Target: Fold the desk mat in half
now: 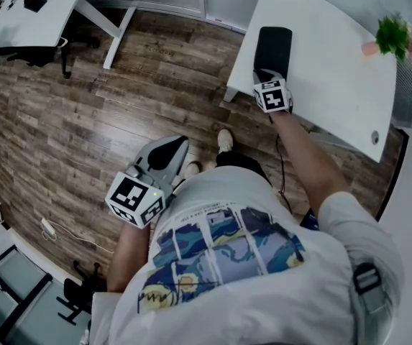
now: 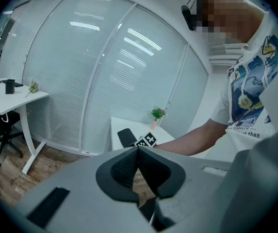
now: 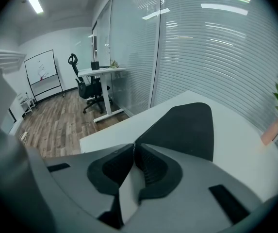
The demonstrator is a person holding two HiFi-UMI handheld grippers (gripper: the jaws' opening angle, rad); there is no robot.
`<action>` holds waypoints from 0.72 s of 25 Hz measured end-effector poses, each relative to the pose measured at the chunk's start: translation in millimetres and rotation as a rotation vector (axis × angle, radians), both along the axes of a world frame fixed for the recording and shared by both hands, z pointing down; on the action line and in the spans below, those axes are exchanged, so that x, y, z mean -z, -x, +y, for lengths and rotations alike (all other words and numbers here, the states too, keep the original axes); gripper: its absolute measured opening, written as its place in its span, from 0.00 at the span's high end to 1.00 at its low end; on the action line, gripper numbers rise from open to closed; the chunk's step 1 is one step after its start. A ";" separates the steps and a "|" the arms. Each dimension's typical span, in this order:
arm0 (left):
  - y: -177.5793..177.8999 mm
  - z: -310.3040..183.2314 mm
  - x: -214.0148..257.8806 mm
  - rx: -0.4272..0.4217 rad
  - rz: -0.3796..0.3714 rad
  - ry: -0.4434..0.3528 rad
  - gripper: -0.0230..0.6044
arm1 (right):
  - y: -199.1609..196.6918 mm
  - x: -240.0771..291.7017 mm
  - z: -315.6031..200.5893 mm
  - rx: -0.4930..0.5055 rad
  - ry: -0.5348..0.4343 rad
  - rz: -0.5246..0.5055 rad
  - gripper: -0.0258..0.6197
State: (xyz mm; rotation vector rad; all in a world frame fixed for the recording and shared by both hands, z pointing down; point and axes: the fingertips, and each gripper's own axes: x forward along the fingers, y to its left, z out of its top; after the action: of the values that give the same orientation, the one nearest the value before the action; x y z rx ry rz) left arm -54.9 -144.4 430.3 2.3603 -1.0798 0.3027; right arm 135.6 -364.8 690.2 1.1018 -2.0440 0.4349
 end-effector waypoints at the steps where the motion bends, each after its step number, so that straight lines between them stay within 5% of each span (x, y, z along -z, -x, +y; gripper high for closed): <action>1: 0.2 0.0 0.4 -0.001 0.000 0.000 0.96 | -0.5 -1.0 0.9 -0.005 0.006 -0.003 0.90; 18: 3.6 8.3 4.1 -0.065 0.016 -0.021 0.96 | -4.0 21.1 11.4 -0.052 -0.045 -0.086 0.85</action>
State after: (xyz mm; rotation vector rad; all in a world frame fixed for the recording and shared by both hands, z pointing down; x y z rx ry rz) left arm -58.4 -136.1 426.2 2.4164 -1.0047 0.2971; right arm 139.6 -353.4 669.1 1.1837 -2.1127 0.4713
